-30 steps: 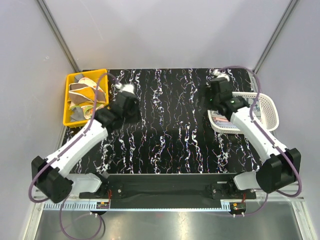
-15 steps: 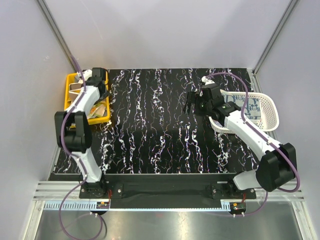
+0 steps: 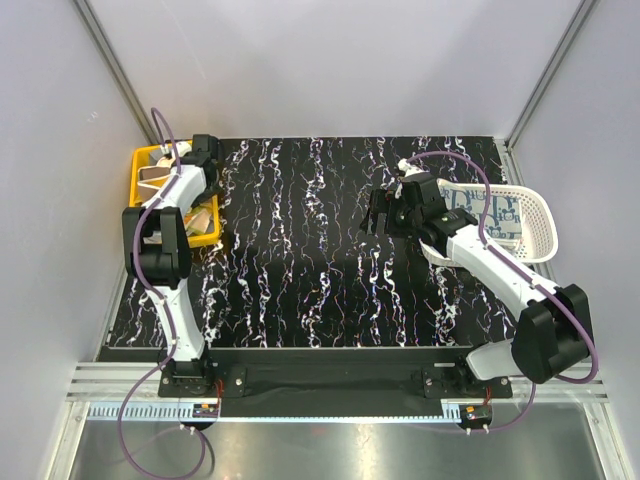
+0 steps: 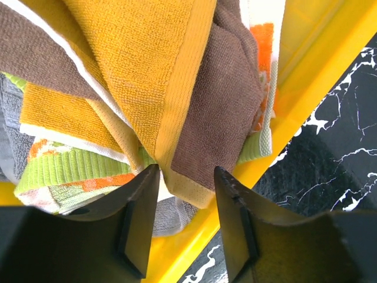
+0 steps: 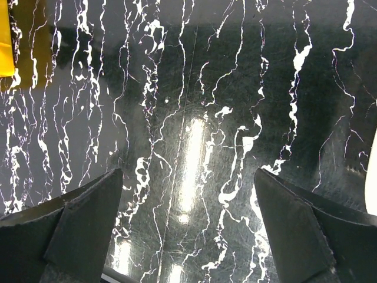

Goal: Fold and stack the towels
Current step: Grab crumpled towel

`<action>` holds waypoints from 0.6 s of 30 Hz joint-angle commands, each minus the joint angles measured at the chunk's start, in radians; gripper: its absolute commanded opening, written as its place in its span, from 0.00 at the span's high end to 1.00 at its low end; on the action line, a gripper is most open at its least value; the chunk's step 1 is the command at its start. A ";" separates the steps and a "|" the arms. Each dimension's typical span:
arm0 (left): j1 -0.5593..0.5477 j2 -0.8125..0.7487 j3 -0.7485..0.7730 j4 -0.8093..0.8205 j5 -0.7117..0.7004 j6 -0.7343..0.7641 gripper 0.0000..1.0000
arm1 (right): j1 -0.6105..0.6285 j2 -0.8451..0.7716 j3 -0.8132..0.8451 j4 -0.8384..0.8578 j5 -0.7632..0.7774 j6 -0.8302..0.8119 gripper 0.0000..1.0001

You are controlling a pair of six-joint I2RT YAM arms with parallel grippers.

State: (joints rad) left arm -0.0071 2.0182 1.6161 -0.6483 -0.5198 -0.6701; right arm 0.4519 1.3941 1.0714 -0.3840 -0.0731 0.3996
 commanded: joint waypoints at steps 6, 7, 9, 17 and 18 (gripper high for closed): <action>0.006 -0.041 -0.019 0.038 -0.052 -0.022 0.48 | 0.008 -0.010 -0.004 0.053 -0.033 0.004 0.00; 0.027 -0.033 -0.018 0.038 -0.054 -0.022 0.49 | 0.010 -0.009 -0.004 0.054 -0.031 0.002 0.00; 0.035 -0.029 -0.019 0.052 -0.051 -0.017 0.52 | 0.010 -0.009 -0.002 0.051 -0.031 0.001 0.00; 0.045 -0.048 0.054 0.035 -0.045 0.020 1.00 | 0.008 -0.012 -0.001 0.048 -0.031 -0.004 0.00; 0.045 -0.062 0.056 0.039 -0.039 0.026 1.00 | 0.010 -0.012 -0.001 0.048 -0.031 -0.004 0.00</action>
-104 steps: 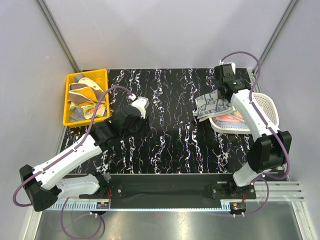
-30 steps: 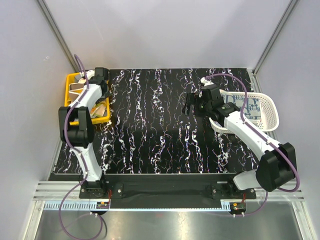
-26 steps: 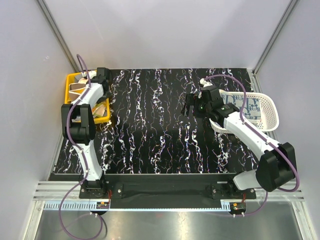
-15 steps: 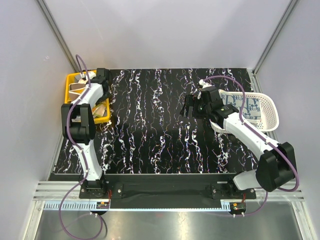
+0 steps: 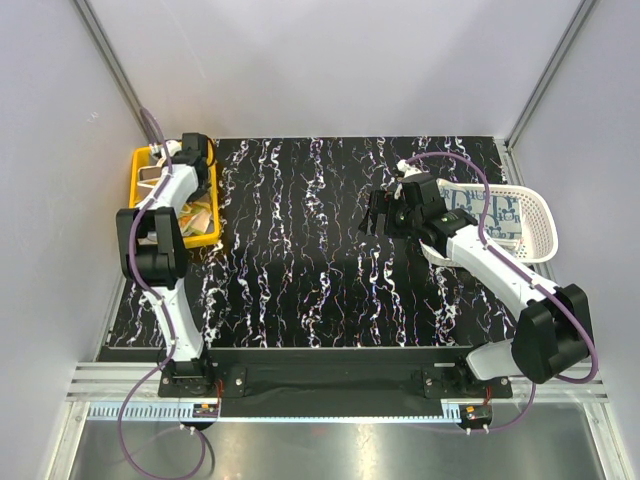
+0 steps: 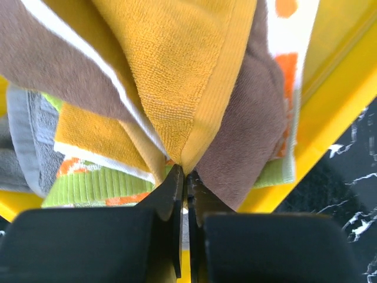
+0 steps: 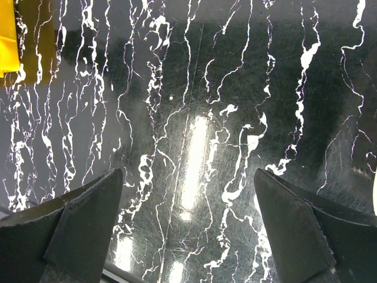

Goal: Fold and stack the towels
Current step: Grab crumpled towel

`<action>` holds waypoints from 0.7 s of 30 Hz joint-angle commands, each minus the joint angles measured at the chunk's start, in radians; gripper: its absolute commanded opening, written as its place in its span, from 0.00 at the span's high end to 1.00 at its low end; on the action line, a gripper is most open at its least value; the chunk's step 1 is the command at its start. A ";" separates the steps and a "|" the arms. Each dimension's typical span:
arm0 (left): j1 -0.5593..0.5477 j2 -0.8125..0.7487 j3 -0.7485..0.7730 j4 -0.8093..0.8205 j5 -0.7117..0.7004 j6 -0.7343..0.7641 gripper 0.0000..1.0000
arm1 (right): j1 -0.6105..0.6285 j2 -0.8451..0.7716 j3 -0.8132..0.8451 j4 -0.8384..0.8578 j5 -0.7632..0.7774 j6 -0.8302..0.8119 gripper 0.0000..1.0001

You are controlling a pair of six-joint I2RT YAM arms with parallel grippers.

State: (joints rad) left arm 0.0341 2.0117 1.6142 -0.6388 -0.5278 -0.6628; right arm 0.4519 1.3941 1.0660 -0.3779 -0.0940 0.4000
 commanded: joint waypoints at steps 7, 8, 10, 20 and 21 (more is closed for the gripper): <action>0.004 -0.241 0.107 0.103 0.005 0.057 1.00 | 0.010 -0.007 0.005 0.045 -0.026 0.002 0.00; 0.004 -0.252 0.131 0.100 0.000 0.063 1.00 | 0.010 -0.007 0.006 0.045 -0.027 0.002 0.00; 0.004 -0.268 0.211 0.079 -0.011 0.072 1.00 | 0.010 -0.006 0.006 0.048 -0.029 0.003 0.00; 0.001 -0.364 0.331 0.157 0.063 0.100 1.00 | 0.011 0.011 0.011 0.050 -0.024 0.003 0.00; 0.000 -0.370 0.355 0.157 0.092 0.101 1.00 | 0.011 0.013 0.012 0.050 -0.021 0.002 0.00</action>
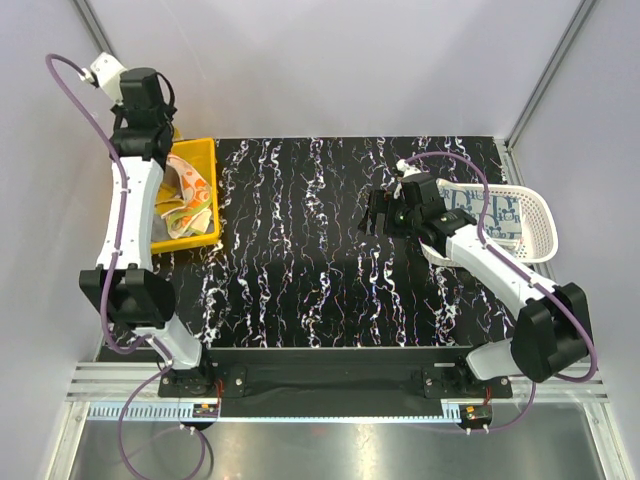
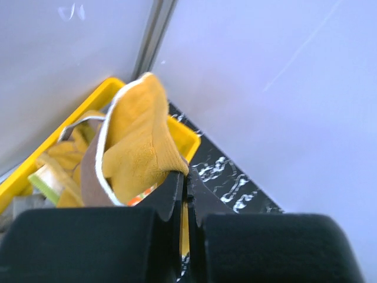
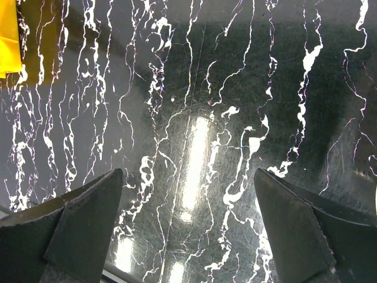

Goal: Fold and stack the towels
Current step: Grab crumpled towel, then move the towel to the center of the board

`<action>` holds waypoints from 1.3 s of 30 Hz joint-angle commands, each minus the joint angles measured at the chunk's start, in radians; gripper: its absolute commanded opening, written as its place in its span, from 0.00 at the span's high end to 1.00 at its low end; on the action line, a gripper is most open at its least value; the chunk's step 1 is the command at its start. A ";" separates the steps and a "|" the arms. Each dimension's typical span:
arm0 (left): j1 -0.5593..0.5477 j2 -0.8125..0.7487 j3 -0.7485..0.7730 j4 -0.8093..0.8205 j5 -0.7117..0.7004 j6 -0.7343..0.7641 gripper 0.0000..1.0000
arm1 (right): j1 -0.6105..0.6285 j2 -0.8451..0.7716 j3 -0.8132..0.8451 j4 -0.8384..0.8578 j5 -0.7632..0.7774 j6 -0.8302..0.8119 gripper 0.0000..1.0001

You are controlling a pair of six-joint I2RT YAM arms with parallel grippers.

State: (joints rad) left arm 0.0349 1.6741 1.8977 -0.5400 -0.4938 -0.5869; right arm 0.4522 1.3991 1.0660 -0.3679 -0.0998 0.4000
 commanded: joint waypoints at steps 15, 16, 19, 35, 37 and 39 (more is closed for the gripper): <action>-0.391 -0.095 0.203 -0.066 0.311 0.127 1.00 | 0.011 -0.009 0.040 -0.012 0.176 -0.001 0.00; -0.418 -0.144 0.170 -0.061 0.310 0.115 1.00 | 0.011 -0.014 0.038 -0.016 0.190 -0.001 0.00; -0.560 -0.258 -0.056 0.012 0.299 0.075 1.00 | 0.008 -0.026 0.035 -0.028 0.245 0.005 0.00; -1.286 -0.484 -0.857 0.215 0.232 -0.264 1.00 | -0.032 -0.071 0.035 -0.034 0.315 0.045 0.00; -1.363 -0.485 -0.899 0.250 0.245 -0.313 1.00 | -0.032 -0.031 0.057 -0.040 0.249 0.039 0.00; -1.392 -0.490 -0.950 0.264 0.256 -0.359 0.98 | -0.029 0.010 0.061 -0.023 0.182 0.030 0.00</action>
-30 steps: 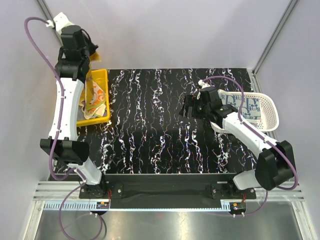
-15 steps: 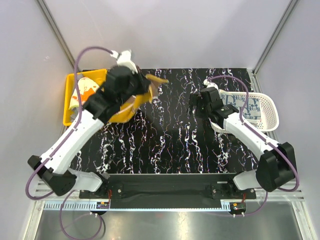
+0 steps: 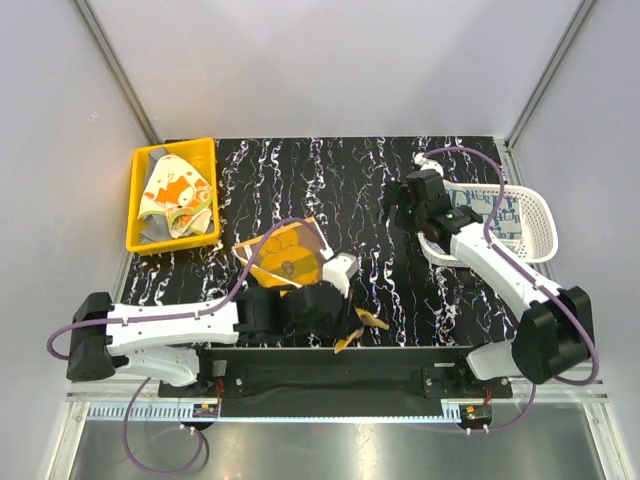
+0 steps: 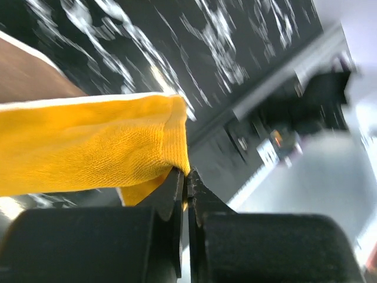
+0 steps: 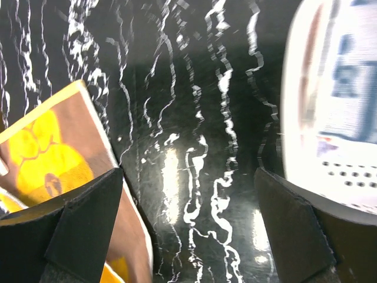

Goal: Fold and stack the towels
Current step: Move the towel to the center of the board, then flatten out the crumpled towel

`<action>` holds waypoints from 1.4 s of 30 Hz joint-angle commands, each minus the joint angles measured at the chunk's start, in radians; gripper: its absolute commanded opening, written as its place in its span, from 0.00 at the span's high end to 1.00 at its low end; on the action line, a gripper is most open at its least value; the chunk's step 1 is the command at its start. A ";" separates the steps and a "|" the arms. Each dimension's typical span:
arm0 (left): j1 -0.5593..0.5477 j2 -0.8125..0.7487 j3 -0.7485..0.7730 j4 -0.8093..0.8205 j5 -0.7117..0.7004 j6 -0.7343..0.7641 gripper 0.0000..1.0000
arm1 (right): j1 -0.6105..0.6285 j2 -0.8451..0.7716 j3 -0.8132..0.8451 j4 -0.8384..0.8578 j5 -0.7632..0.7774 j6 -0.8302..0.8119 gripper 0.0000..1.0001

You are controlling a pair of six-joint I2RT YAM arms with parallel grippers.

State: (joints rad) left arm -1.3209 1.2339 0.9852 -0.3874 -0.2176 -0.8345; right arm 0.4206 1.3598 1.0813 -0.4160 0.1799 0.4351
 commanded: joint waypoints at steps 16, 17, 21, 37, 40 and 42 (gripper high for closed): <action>0.427 -0.254 -0.014 -0.437 -0.430 -0.315 0.51 | 0.199 0.633 0.543 -0.027 -0.106 -0.096 0.14; 0.486 -0.246 -0.023 -0.406 -0.418 -0.302 0.51 | 0.202 0.656 0.566 -0.046 -0.109 -0.105 0.16; 0.730 -0.122 -0.048 -0.322 -0.359 -0.218 0.53 | 0.227 0.786 0.669 -0.078 -0.108 -0.122 0.25; 1.042 0.338 0.059 -0.173 -0.216 -0.110 0.56 | 0.287 0.989 0.832 -0.113 -0.097 -0.139 0.31; 1.048 0.384 0.061 -0.156 -0.213 -0.112 0.56 | 0.297 1.021 0.862 -0.129 -0.089 -0.137 0.32; 1.051 0.407 0.066 -0.151 -0.213 -0.115 0.56 | 0.302 1.042 0.876 -0.152 -0.079 -0.141 0.33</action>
State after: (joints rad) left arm -0.2787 1.6173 1.0107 -0.5797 -0.4374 -0.9607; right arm 0.7082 2.3558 1.9160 -0.5228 0.0875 0.3027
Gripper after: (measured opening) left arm 0.441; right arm 0.676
